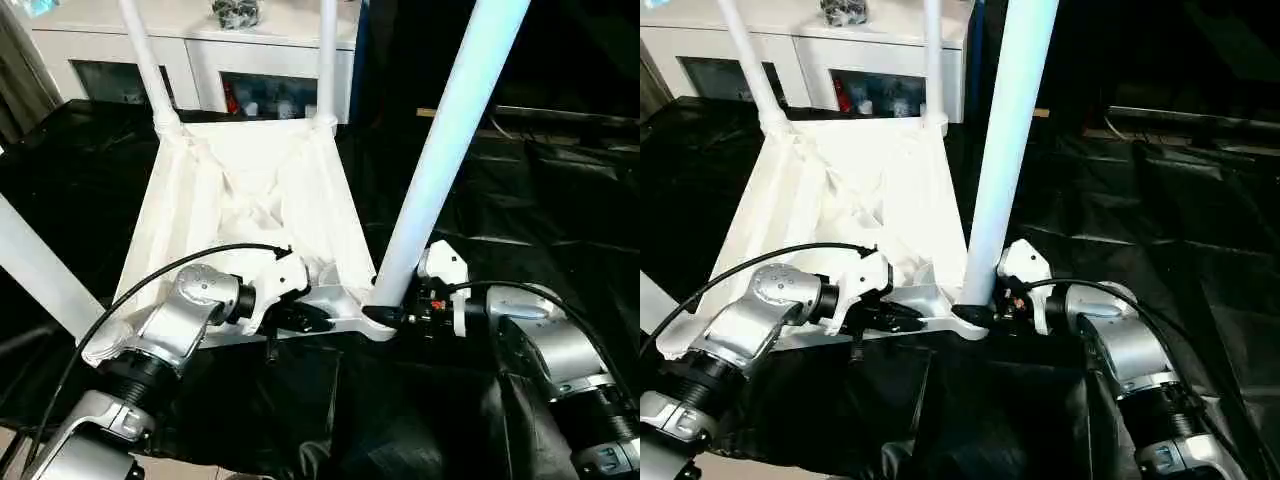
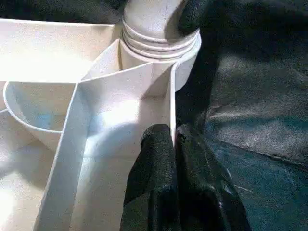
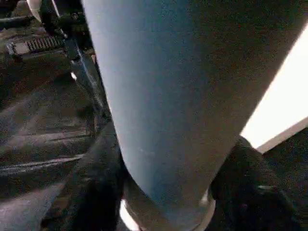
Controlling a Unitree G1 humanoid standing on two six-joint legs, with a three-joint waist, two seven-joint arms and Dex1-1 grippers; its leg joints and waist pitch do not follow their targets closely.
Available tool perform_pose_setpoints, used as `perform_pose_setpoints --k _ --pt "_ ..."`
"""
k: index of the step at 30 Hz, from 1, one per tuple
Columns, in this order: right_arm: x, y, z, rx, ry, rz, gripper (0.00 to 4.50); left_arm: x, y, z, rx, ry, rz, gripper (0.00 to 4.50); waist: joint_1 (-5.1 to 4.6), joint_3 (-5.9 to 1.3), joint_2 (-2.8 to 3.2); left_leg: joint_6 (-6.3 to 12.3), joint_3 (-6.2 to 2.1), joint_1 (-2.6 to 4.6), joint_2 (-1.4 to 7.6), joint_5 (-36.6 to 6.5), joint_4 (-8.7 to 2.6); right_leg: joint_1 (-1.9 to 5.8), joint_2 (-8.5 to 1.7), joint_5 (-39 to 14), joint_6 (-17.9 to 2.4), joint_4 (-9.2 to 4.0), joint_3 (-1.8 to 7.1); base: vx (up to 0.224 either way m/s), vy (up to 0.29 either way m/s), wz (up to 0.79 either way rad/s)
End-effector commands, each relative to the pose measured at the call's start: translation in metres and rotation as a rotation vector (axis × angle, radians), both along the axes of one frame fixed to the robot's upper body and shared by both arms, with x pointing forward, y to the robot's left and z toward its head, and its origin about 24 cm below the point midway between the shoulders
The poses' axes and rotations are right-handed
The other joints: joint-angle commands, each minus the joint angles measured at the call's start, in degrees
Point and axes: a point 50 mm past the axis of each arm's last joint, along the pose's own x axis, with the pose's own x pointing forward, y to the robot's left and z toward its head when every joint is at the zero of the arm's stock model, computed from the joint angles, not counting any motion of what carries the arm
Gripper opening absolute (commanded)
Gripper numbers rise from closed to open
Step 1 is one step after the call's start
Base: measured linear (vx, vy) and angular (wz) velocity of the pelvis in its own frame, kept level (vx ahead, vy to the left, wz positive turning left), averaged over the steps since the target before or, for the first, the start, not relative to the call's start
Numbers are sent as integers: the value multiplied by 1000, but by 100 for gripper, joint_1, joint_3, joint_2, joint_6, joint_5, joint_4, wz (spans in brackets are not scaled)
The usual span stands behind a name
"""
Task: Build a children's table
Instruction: Rotate leg to tighten
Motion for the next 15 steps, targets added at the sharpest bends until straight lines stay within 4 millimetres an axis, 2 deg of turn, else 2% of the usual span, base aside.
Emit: perform_pose_setpoints --k 1,5,9,11,12,13,15 --pt "-5 2 -3 -3 32 35 217 -3 -7 6 -25 -15 -60 0 -14 -377 -36 295 -164 102 374 -942 -421 263 -443 -1238 -1329 -350 299 0 0 0" --pt "-8 4 -5 -3 45 45 201 -4 -6 4 -16 -7 -58 0 -15 -386 -37 330 -165 100 376 -853 -414 261 -429 -1076 -1364 -324 292 0 0 0" --pt "-12 6 -11 11 75 33 199 -1 -10 0 -1 -18 5 0 -12 -376 -39 320 -159 108 377 -919 -414 256 -436 -1147 -1378 -345 295 0 0 0" --pt "-11 8 -15 28 84 -6 199 5 -14 -2 0 -39 78 0 1 -364 -41 288 -156 121 375 -1015 -417 241 -438 -1322 -1343 -371 299 0 0 0" --pt "-8 12 -19 43 74 -68 199 11 -21 -2 -6 -56 145 0 0 -353 -42 250 -146 149 378 -1135 -418 210 -434 -1484 -1319 -401 307 0 0 0" --pt "-6 14 -20 47 67 -106 199 13 -24 -2 -9 -62 172 0 -7 -331 -48 153 -143 179 375 -1303 -428 187 -433 -1775 -1272 -443 310 0 0 0" --pt "1 20 -28 45 57 -245 199 18 -35 -1 -21 -77 252 0 -53 -304 -59 29 -175 163 352 -1540 -448 194 -448 -2375 -1098 -494 295 0 0 0"
